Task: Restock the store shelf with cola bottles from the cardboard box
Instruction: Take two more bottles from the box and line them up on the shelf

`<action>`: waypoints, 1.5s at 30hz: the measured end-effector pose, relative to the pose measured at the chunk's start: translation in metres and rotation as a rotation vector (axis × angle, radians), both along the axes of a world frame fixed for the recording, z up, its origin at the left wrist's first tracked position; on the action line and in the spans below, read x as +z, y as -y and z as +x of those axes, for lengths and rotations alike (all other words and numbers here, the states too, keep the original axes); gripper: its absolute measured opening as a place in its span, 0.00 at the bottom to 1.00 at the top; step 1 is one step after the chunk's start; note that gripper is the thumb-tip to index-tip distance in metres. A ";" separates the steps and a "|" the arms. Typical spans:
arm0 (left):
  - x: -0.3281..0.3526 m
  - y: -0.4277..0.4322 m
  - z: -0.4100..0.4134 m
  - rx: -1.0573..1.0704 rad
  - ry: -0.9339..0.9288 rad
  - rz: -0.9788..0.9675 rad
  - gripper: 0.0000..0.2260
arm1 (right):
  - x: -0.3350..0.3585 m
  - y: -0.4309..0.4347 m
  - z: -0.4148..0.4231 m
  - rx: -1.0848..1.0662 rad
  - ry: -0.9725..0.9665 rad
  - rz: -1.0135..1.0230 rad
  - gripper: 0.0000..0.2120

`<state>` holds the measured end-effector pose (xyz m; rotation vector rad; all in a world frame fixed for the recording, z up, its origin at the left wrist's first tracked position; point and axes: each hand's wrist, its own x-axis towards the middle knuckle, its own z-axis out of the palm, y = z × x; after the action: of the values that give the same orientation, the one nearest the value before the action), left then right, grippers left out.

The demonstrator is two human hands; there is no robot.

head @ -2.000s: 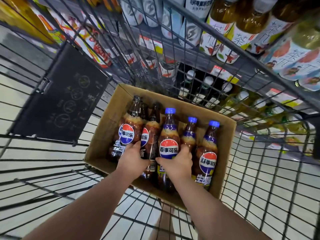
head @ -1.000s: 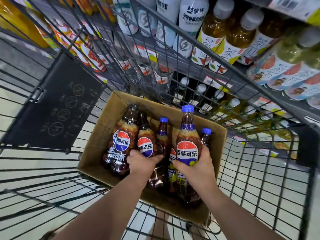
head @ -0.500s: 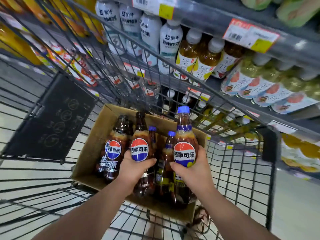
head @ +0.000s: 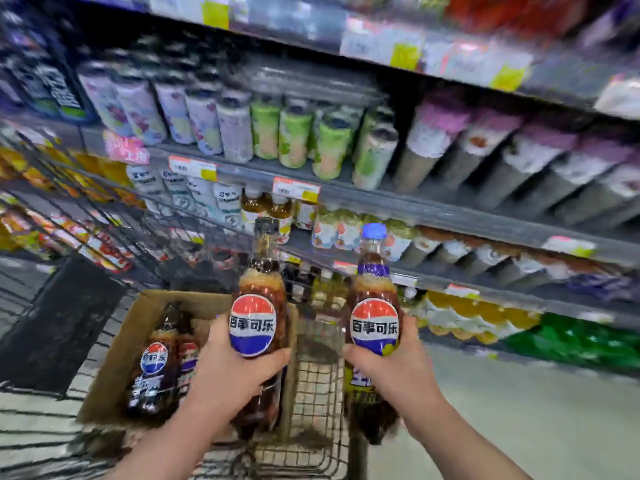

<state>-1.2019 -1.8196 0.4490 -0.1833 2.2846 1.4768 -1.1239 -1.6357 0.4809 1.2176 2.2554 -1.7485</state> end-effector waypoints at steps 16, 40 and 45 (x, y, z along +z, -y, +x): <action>0.128 -0.283 0.299 -0.486 -0.153 0.291 0.24 | 0.123 -0.209 0.383 -0.523 -0.248 0.222 0.29; 0.171 -0.710 0.530 -0.949 -0.174 0.457 0.25 | 0.176 -0.545 0.660 -1.052 -0.304 0.375 0.27; 0.185 -0.799 0.553 -0.924 -0.176 0.492 0.28 | 0.185 -0.636 0.682 -1.011 -0.386 0.368 0.32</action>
<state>-0.6489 -1.0210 0.6343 1.0255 1.6237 1.4559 -0.4419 -0.9994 0.6661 2.6511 2.4080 -1.9644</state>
